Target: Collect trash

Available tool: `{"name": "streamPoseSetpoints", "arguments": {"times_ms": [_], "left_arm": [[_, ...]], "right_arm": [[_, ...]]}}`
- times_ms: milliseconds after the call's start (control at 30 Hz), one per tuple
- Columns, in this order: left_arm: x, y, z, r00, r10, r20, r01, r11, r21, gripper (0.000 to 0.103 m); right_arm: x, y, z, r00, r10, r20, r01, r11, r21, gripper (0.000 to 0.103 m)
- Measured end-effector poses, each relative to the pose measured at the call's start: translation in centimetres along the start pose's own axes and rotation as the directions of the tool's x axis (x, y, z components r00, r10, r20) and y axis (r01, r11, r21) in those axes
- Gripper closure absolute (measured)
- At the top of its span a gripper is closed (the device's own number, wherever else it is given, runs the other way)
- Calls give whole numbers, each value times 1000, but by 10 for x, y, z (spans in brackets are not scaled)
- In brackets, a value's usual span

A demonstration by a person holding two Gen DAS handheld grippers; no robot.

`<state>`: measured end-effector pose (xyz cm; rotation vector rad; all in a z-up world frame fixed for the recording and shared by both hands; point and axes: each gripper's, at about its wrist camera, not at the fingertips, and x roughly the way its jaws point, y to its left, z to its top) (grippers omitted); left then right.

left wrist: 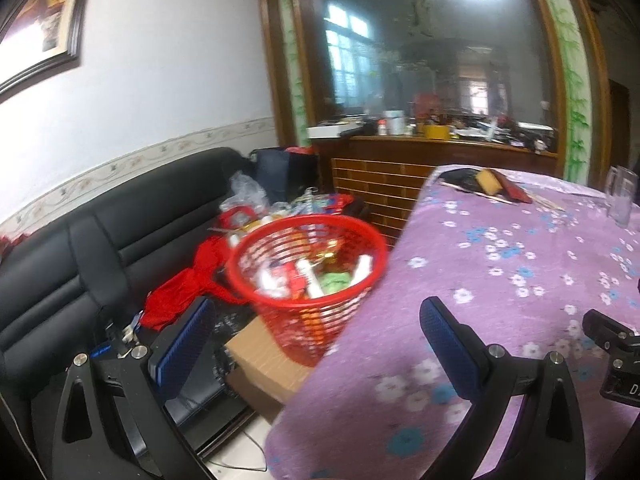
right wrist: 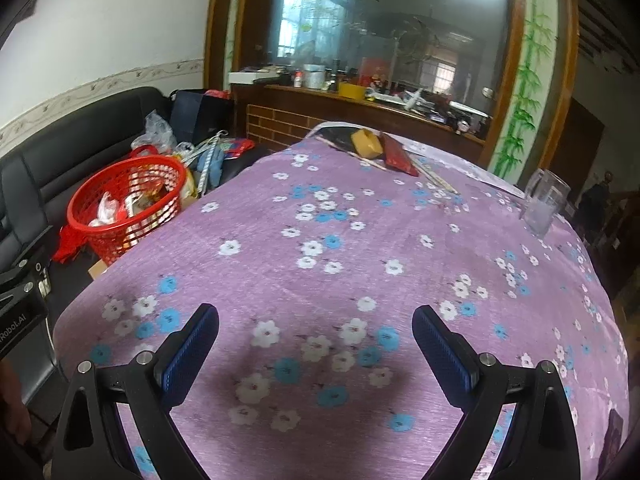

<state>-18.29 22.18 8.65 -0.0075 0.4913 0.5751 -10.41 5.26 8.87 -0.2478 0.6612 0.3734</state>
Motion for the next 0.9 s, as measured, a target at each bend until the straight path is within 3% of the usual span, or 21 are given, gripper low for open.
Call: {"name": "streamPoseSetpoints", "arguments": {"times_ms": [167, 267, 433, 500, 600, 700, 767, 900], "left_arm": [[7, -44, 18, 992, -124, -31, 126, 990, 59, 1], [12, -86, 26, 972, -221, -74, 229, 967, 114, 1], [19, -164, 26, 910, -374, -180, 403, 899, 171, 2], [25, -199, 20, 874, -418, -246, 467, 864, 190, 2], [33, -235, 10, 826, -459, -327, 534, 823, 195, 2], [42, -253, 1, 794, -469, -387, 565, 805, 184, 2], [47, -260, -3, 789, -456, -412, 565, 802, 194, 2], [54, -268, -13, 800, -426, -422, 547, 807, 223, 2]], "right_arm": [[-2, -47, -7, 998, -67, -9, 68, 994, 85, 4], [-3, -84, -14, 992, -120, -32, 124, 981, 149, 4], [2, -167, -39, 963, -237, -128, 264, 921, 285, 3], [5, -192, -48, 952, -256, -168, 298, 898, 324, 2], [15, -224, -62, 929, -281, -240, 352, 869, 346, 2], [25, -236, -72, 921, -274, -278, 363, 863, 351, 1], [32, -240, -75, 919, -270, -286, 363, 863, 352, 1], [43, -238, -73, 924, -246, -294, 342, 875, 343, 1]]}}
